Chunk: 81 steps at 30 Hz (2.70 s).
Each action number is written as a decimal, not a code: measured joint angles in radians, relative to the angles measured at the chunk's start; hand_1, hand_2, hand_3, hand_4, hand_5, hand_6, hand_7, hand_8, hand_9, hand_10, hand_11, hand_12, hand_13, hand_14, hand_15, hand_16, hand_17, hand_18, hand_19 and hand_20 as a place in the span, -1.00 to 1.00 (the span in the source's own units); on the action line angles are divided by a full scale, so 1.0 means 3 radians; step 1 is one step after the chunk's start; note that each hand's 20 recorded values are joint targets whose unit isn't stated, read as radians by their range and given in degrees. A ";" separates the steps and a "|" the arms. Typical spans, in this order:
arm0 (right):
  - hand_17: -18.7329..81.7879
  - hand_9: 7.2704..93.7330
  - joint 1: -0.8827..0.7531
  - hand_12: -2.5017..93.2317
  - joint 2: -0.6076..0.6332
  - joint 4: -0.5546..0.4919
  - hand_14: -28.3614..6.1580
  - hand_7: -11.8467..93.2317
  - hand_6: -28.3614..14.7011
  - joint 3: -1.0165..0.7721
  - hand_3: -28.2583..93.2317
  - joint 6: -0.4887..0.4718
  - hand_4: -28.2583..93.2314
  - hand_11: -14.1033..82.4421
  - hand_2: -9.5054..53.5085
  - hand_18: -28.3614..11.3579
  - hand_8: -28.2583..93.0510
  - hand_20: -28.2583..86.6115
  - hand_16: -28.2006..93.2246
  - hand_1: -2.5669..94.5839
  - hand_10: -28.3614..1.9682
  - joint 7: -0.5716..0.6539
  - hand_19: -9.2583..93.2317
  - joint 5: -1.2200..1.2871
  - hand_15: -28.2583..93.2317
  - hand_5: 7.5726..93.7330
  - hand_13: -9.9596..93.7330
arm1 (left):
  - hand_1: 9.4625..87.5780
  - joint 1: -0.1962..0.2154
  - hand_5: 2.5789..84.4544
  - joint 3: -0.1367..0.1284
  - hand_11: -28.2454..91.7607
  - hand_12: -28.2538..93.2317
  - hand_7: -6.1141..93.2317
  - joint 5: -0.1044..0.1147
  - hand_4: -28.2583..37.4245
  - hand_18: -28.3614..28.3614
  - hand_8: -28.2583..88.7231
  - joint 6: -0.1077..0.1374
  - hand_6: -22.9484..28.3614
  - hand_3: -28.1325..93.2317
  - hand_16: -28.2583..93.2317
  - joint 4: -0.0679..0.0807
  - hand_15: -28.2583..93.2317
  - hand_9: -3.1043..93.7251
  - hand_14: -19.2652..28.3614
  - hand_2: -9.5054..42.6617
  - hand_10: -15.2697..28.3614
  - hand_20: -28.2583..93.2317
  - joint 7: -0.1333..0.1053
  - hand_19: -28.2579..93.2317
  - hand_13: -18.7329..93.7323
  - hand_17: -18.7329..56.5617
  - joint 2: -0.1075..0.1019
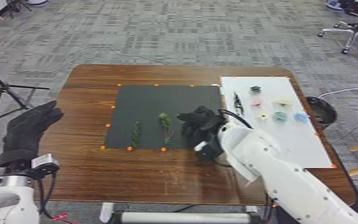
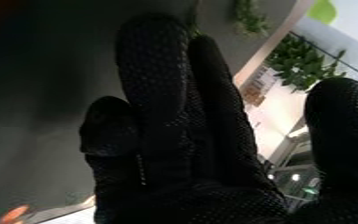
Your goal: Arrange flowers
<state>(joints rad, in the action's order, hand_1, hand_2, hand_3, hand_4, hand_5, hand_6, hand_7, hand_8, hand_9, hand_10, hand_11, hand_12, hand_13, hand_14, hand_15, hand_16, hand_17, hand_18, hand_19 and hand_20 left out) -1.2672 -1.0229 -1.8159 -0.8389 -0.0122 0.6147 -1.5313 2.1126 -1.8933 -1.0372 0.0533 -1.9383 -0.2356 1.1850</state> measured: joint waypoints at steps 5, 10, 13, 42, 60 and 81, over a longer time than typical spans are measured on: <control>0.40 0.41 0.0053 -0.67 -0.0087 0.0070 0.12 -0.55 0.05 0.0050 0.29 -0.0006 -0.66 -0.52 -0.41 -0.51 -0.60 0.20 0.01 -0.46 -0.29 -0.0042 0.91 0.0015 0.15 0.36 0.86 | -0.56 -0.0026 0.18 0.0027 -0.19 -0.34 -0.61 0.0000 -0.94 0.45 -0.64 -0.0007 0.04 0.63 -0.54 0.0015 -0.13 0.08 0.61 -0.60 0.39 -0.20 -0.0003 -0.36 0.01 -0.31 0.0002; 0.39 0.40 0.0081 -0.67 -0.0134 0.0101 0.12 -0.55 0.05 0.0089 0.29 -0.0025 -0.66 -0.53 -0.40 -0.52 -0.60 0.20 0.01 -0.45 -0.28 -0.0081 0.91 0.0015 0.16 0.35 0.86 | -0.55 -0.0052 0.18 0.0055 -0.19 -0.34 -0.61 0.0000 -0.94 0.45 -0.64 -0.0021 0.04 0.63 -0.54 0.0034 -0.13 0.08 0.60 -0.59 0.39 -0.20 -0.0003 -0.36 0.01 -0.31 0.0001; 0.38 0.39 0.0101 -0.67 -0.0154 0.0122 0.11 -0.55 0.06 0.0113 0.29 -0.0035 -0.66 -0.53 -0.40 -0.53 -0.60 0.21 0.01 -0.45 -0.27 -0.0101 0.91 0.0013 0.16 0.35 0.85 | -0.56 -0.0071 0.18 0.0076 -0.19 -0.34 -0.61 0.0000 -0.93 0.45 -0.64 -0.0029 0.04 0.63 -0.54 0.0048 -0.13 0.08 0.60 -0.59 0.39 -0.20 -0.0002 -0.36 0.01 -0.31 -0.0004; 0.32 0.38 0.0177 -0.62 -0.0090 0.0044 0.08 -0.54 0.07 0.0113 0.38 -0.0010 -0.66 -0.52 -0.60 -0.58 -0.60 0.28 0.01 -0.41 -0.29 -0.0350 0.89 -0.0014 0.21 0.32 0.79 | -0.55 -0.0229 0.18 0.0162 -0.19 -0.34 -0.61 -0.0001 -0.94 0.45 -0.64 -0.0077 0.04 0.63 -0.54 0.0125 -0.13 0.08 0.60 -0.60 0.39 -0.20 -0.0011 -0.36 0.01 -0.31 -0.0036; 0.49 0.72 0.0413 -0.47 0.0517 0.0093 0.37 -0.43 0.11 -0.0205 0.45 0.0274 -0.69 -0.19 -1.00 -0.36 -0.59 0.27 0.01 -0.17 0.00 -0.0184 0.95 -0.1471 0.26 0.49 0.91 | -0.55 -0.0127 0.18 0.0081 -0.19 -0.34 -0.61 -0.0008 -0.93 0.45 -0.64 -0.0070 0.05 0.63 -0.54 0.0073 -0.13 0.08 0.60 -0.60 0.39 -0.20 -0.0013 -0.36 0.02 -0.31 -0.0036; 0.52 0.68 0.0325 -0.47 0.0349 0.0637 0.41 -0.44 0.09 -0.0190 0.44 -0.0302 -0.69 -0.22 -1.00 -0.31 -0.58 0.24 0.04 -0.19 -0.04 -0.0108 0.97 -0.2273 0.24 0.45 0.93 | -0.54 -0.0091 0.18 0.0075 -0.19 -0.34 -0.61 -0.0010 -0.91 0.45 -0.64 -0.0065 0.04 0.63 -0.54 0.0046 -0.13 0.08 0.60 -0.62 0.39 -0.20 -0.0006 -0.36 0.01 -0.31 -0.0031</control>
<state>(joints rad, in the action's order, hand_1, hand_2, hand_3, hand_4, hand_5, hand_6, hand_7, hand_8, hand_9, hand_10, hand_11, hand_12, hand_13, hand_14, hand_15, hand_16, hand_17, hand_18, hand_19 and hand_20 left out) -1.1696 -0.9183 -1.6247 -0.8958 -0.1027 0.5824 -2.2130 2.0851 -1.8708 -1.0402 0.0339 -1.9244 -0.2372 1.1758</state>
